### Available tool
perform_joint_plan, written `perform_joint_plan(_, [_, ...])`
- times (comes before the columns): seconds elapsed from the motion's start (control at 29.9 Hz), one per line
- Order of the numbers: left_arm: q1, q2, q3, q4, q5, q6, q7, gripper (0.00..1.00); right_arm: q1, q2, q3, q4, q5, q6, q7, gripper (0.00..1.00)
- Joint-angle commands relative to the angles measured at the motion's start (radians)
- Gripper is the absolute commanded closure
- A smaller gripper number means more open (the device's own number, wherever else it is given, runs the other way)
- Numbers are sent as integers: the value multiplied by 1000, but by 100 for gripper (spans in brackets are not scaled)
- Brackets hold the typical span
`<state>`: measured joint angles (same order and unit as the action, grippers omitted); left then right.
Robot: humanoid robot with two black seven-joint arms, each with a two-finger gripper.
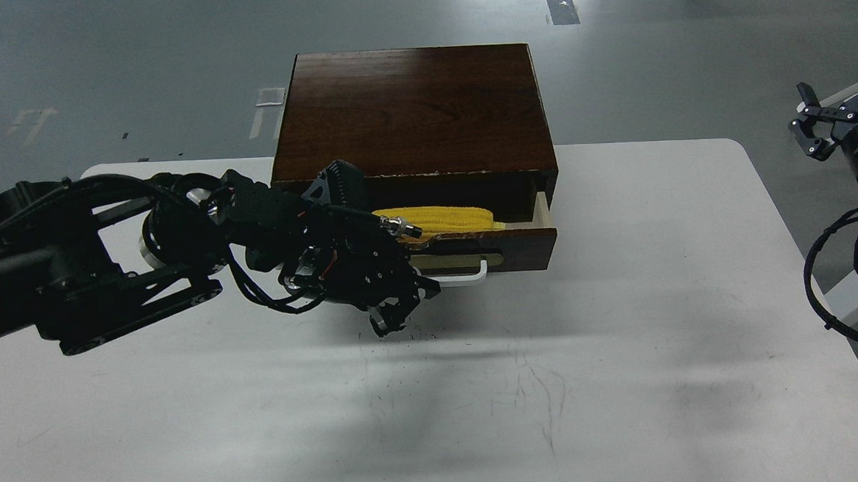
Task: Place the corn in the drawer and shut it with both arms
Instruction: 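Push the drawer front with the left hand into the box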
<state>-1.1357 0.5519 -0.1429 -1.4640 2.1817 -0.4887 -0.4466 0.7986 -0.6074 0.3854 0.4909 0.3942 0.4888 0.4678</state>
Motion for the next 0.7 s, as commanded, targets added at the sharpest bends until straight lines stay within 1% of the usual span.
perform_joint_plan(0.0, [-2, -9, 0, 28, 0, 0, 0, 100, -1, 0, 0, 0, 0, 0, 0, 0])
perform_joint_plan(0.1, [-2, -10, 0, 45, 0, 0, 0, 100, -1, 0, 0, 2, 0, 0, 0, 0])
perform_joint_plan(0.27, [-1, -32, 0, 137, 0, 0, 0, 100, 1, 0, 0, 2, 0, 0, 0, 0])
perform_joint_plan(0.5, [-4, -43, 0, 156, 0, 0, 0, 100, -1, 0, 0, 2, 0, 0, 0, 0])
perform_joint_plan(0.67, [-13, -49, -1, 209, 0, 0, 0, 100, -1, 0, 0, 2, 0, 0, 0, 0])
